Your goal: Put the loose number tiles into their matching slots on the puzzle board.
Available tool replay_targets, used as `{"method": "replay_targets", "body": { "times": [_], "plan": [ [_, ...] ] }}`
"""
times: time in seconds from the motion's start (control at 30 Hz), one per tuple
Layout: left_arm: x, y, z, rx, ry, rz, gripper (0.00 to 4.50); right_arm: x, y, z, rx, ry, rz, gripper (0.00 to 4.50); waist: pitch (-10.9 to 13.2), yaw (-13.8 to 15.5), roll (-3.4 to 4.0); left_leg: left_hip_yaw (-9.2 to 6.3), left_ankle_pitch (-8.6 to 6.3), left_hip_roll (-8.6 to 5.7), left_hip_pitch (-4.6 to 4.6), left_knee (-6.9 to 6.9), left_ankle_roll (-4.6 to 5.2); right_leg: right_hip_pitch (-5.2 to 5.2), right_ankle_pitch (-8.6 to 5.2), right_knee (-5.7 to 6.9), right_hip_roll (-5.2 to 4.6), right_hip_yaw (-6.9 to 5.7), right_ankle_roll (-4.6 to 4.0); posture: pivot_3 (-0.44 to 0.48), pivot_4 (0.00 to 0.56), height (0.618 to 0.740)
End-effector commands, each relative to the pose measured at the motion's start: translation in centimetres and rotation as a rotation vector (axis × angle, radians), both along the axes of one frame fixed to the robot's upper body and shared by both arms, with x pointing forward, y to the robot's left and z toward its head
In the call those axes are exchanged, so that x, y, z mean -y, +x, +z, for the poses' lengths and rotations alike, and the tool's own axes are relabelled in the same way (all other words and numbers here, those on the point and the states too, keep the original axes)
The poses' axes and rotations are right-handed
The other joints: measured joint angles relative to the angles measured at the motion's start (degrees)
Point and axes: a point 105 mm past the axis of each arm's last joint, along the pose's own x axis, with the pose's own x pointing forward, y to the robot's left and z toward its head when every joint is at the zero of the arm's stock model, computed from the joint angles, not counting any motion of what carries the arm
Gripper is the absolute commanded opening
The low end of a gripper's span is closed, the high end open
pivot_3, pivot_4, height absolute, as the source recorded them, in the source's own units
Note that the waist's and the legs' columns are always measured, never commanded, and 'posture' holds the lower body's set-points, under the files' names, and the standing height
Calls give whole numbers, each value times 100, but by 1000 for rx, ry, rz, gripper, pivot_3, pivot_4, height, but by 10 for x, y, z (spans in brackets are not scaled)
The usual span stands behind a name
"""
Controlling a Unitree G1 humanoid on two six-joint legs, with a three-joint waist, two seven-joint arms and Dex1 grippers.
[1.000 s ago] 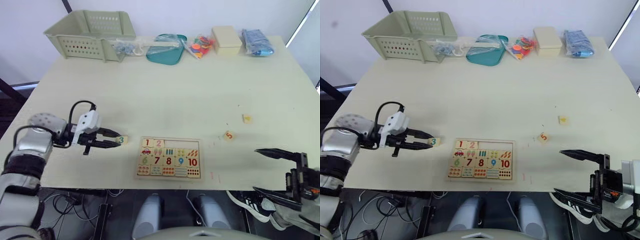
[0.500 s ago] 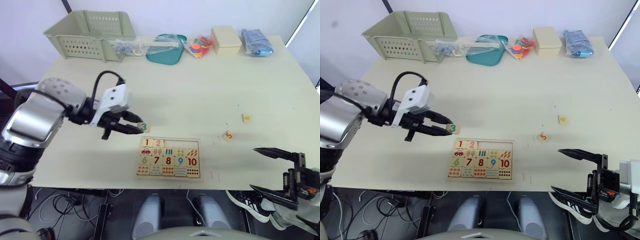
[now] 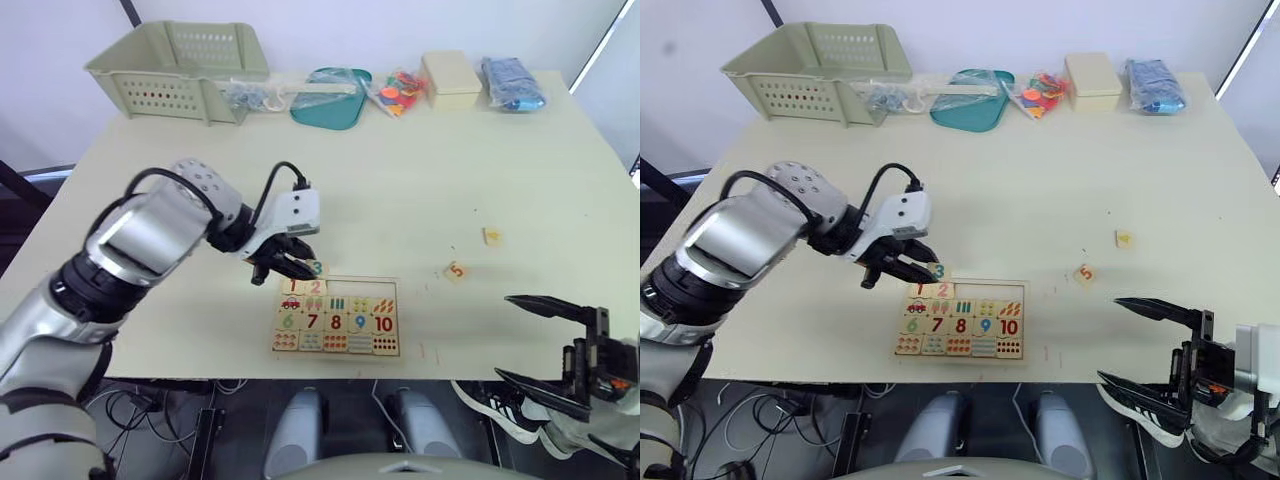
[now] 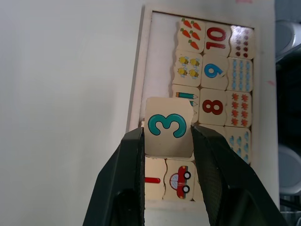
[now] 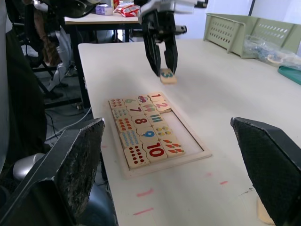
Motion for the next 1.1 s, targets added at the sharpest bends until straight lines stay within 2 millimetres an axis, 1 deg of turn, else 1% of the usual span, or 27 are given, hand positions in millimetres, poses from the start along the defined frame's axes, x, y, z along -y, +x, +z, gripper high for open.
{"method": "replay_targets", "body": {
  "times": [0.03, 0.13, 0.23, 0.43, 0.5, 0.67, 0.93, 1.1],
  "plan": [
    [1, 4, 1, 55, 25, -24, 1015, -3, -4, 7, 47, -7, 2, 4500, 0, 0, 0, 0, 0, 0, 0, 0, 0, 0, 0, 0, 0, 0, 0, 0, 150, 740],
    [3, 7, -8, 52, 38, -32, 1015, -3, -4, 6, 50, -6, -8, 4500, 0, 7, 0, -1, 0, 0, 0, 0, 0, 0, 0, 0, 0, -1, 0, 0, 150, 740],
    [10, 8, -15, 47, 35, -35, 1015, -4, -5, 6, 50, -4, -14, 4500, 0, 11, 0, 0, 0, 0, 0, 1, 0, 0, 0, 0, -1, 0, 0, 0, 150, 740],
    [22, 16, -29, 52, 42, 11, 1015, -4, -6, 5, 48, -2, -24, 4500, 0, 11, -1, -3, 0, -1, -1, 1, 0, 0, 0, 0, 0, -1, 0, 0, 150, 740],
    [27, 15, -30, 46, 38, 8, 1015, -4, -6, 5, 48, -2, -27, 4500, 0, 10, -1, -2, 0, -1, -1, 2, 0, 1, 0, 0, -1, -1, 0, 0, 150, 740],
    [33, 12, -30, 34, 36, 4, 1015, -4, -6, 5, 46, -2, -33, 4500, 0, 5, 0, -3, 0, 0, -1, 0, 0, 0, 0, 0, 0, -1, 0, 0, 150, 740],
    [37, 11, -30, 24, 51, -1, 1015, -5, -8, 4, 41, -2, -36, 4500, 0, 11, -1, -3, 0, -1, -1, 1, 0, 0, 0, 0, -1, -1, 0, 0, 150, 740],
    [35, 12, -32, 30, 73, -3, 1015, -5, -8, 4, 40, -2, -39, 4500, 0, 11, -1, -2, 0, -1, -1, 1, 0, 0, 0, 0, -1, -1, 0, 0, 150, 740]
  ]
}}
